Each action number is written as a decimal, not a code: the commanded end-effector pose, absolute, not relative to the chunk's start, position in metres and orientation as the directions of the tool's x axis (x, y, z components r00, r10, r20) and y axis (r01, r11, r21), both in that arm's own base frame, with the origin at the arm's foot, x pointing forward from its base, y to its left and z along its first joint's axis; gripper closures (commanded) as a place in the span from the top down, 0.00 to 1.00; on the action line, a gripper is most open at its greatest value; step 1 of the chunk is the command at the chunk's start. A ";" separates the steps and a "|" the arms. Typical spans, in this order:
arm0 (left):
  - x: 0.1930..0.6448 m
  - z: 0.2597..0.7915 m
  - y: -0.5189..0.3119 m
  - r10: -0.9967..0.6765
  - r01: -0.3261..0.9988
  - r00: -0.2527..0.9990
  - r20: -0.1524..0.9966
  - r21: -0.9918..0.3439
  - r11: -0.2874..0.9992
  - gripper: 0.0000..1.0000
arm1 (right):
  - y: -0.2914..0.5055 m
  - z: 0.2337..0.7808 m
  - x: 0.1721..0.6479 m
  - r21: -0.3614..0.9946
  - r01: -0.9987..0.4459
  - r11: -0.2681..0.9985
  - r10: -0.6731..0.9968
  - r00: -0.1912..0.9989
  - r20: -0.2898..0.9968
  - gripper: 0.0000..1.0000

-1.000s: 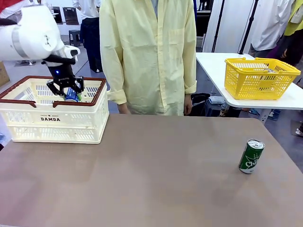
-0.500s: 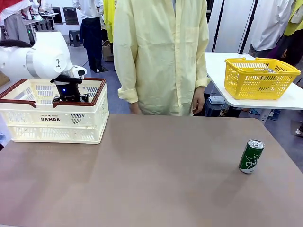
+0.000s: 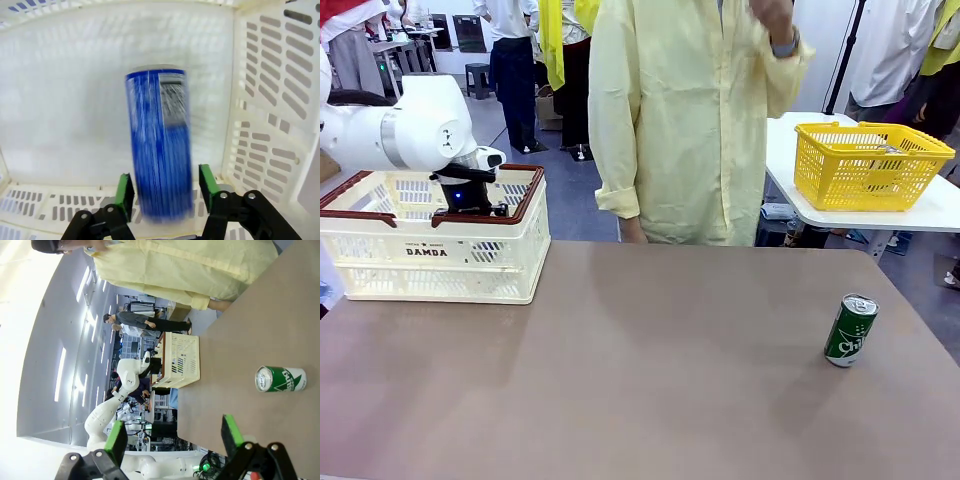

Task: Place the drinks into the Shopping basket.
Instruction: Pick up one drink and place it into the Shopping basket.

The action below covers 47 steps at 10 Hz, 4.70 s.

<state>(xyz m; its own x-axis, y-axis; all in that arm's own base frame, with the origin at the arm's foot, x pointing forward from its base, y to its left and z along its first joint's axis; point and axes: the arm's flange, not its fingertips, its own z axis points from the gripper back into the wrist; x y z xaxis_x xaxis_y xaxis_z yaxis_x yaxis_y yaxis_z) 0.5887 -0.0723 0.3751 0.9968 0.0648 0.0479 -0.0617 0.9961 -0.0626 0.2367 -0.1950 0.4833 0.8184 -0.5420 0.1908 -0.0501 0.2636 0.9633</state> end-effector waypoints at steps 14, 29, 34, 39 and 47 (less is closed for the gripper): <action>0.382 0.571 0.150 -0.179 0.180 0.979 0.094 -0.802 0.569 1.00 | -0.194 0.485 0.239 0.964 -0.079 0.254 -0.546 0.811 0.210 1.00; 0.330 0.551 0.200 -0.124 0.193 0.981 0.151 -0.850 0.490 1.00 | -0.156 0.502 0.249 0.887 -0.034 0.461 -0.342 0.915 0.213 1.00; 0.330 0.551 0.200 -0.124 0.193 0.981 0.151 -0.850 0.490 1.00 | -0.038 0.517 0.322 0.226 -0.078 0.971 0.063 0.996 0.070 1.00; 0.330 0.551 0.200 -0.124 0.193 0.981 0.151 -0.850 0.490 1.00 | -0.010 0.522 0.327 0.193 -0.105 0.976 0.077 0.986 0.146 1.00; 0.330 0.551 0.200 -0.124 0.193 0.981 0.151 -0.850 0.490 1.00 | -0.003 0.446 0.353 0.040 0.029 0.999 -0.037 0.973 0.228 1.00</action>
<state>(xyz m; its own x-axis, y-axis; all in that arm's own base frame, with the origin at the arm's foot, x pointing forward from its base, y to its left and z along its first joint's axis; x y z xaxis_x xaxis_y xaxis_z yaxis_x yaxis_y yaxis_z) 0.3317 0.1998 0.5487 0.9792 -0.1305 0.1555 0.2002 0.4950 -0.8455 0.3576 -0.0113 0.4698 0.9756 0.0121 0.2190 -0.0290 0.9968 0.0743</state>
